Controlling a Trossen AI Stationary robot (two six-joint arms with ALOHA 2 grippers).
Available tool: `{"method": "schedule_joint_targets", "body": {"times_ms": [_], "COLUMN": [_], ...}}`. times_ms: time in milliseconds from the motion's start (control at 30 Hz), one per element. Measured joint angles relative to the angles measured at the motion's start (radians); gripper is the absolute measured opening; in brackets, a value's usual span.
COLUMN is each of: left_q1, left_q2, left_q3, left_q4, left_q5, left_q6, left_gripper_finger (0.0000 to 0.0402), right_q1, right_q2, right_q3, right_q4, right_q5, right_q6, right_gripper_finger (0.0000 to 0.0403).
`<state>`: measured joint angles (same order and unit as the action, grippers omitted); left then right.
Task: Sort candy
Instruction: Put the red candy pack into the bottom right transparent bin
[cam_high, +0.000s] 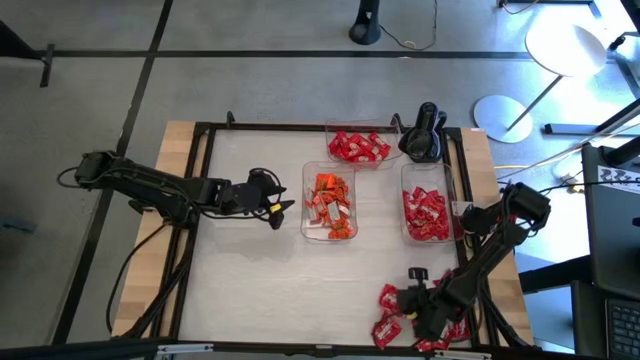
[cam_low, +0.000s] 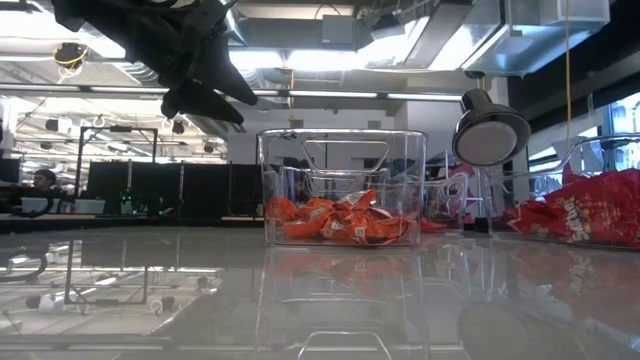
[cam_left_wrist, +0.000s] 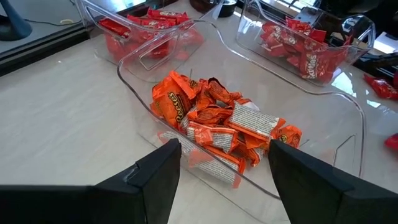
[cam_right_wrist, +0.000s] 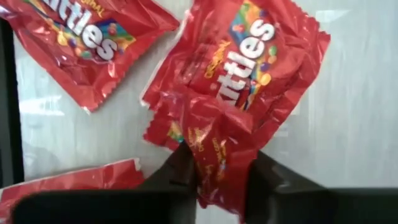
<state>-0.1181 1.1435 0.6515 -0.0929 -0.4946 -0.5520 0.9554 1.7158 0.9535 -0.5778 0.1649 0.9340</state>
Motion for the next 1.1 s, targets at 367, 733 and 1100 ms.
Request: {"method": "schedule_joint_targets", "body": {"times_ms": [367,733,1100], "left_q1": [0.000,0.000,0.000], "left_q2": [0.000,0.000,0.000], "left_q3": [0.000,0.000,0.000], "left_q4": [0.000,-0.002,0.005], "left_q5": [0.000,0.000,0.000], "left_q6": [0.001,0.001,0.002], "left_gripper_finger": [0.0233,0.0233,0.0233], "right_q1": [-0.003,-0.089,-0.125], "right_q2": [-0.113,-0.293,-0.433], "right_q3": [-0.001,-0.001,0.035], "right_q4": [-0.075,-0.155,-0.351], "right_q5": [0.016,0.078,0.296], "right_q6": [0.001,-0.026,-0.009], "right_gripper_finger": [0.0043,0.0032,0.0034]}}
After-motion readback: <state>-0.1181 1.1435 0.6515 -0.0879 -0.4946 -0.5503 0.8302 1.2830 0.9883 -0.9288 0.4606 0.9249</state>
